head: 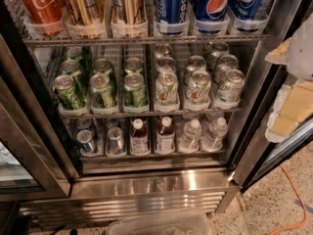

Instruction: Pick 7up can from middle shelf of fridge

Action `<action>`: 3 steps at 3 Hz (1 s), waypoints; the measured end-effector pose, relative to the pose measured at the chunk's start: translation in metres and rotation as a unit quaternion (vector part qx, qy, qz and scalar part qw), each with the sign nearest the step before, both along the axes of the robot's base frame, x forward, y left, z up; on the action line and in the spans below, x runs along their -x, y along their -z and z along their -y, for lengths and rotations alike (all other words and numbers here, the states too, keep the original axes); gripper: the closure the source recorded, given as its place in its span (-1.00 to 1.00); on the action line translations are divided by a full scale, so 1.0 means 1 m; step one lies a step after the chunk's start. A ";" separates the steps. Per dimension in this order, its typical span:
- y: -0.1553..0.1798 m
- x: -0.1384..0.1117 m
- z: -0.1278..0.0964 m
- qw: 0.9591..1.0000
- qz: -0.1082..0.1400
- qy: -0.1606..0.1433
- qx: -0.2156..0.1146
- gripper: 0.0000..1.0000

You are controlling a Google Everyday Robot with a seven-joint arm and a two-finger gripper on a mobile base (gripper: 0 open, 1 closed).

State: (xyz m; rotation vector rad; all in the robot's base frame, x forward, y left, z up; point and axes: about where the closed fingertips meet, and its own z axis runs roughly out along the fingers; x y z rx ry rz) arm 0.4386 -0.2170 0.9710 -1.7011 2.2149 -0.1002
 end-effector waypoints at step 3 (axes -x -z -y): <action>0.055 -0.007 -0.002 0.996 0.051 0.031 -0.066 -1.00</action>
Offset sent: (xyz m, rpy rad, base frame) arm 0.0090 0.0067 -0.0964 0.2307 -0.1302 -0.0959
